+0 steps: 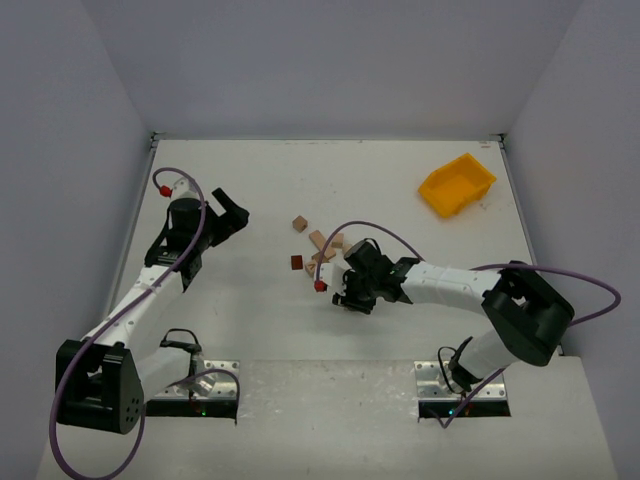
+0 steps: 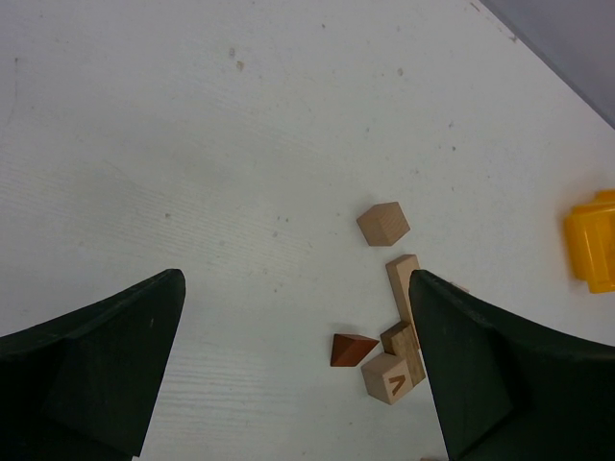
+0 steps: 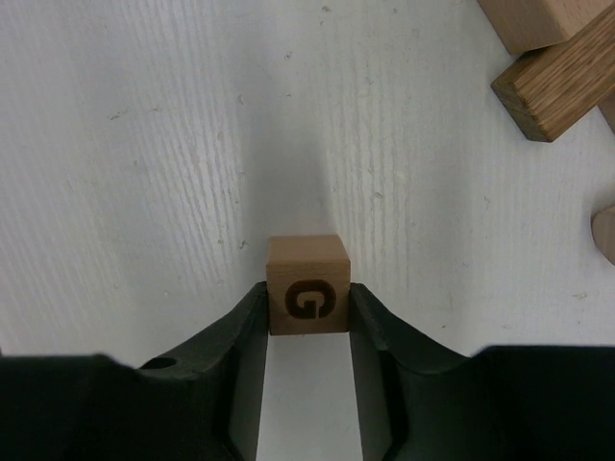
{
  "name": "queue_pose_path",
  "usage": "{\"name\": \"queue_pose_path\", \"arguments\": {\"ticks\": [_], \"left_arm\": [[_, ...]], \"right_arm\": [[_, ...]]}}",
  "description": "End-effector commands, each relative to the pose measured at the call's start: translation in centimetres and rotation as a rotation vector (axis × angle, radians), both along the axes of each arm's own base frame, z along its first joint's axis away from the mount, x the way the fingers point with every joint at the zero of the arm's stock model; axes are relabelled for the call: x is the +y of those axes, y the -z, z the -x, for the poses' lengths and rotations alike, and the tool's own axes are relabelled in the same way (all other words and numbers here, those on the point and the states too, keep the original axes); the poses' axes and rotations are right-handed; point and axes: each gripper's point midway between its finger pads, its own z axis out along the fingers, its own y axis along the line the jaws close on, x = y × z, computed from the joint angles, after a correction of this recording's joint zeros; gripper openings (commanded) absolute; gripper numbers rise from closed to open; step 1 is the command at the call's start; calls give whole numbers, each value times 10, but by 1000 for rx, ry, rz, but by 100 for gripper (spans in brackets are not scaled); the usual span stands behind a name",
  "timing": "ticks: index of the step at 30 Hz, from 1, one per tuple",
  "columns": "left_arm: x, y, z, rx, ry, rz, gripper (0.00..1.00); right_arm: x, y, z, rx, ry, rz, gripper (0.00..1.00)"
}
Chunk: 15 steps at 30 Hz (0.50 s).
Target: Build the wood block tower
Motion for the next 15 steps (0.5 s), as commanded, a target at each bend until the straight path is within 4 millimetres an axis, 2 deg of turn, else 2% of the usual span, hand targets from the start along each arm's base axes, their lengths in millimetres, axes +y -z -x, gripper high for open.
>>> {"name": "queue_pose_path", "arguments": {"ticks": [1,4,10,15], "left_arm": [[-3,-16,-9,-65,16,-4,100],[-3,-16,-9,-66,16,-4,100],[-3,-17,-8,-67,18,-5,100],[-1,-18,-6,-70,10,-8,100]], "right_arm": [[4,-8,-3,-27,-31,-25,45],[2,-7,-6,-37,-17,-12,55],[-2,-8,-14,-78,22,5,63],[-6,-9,-24,-121,63,18,64]]}}
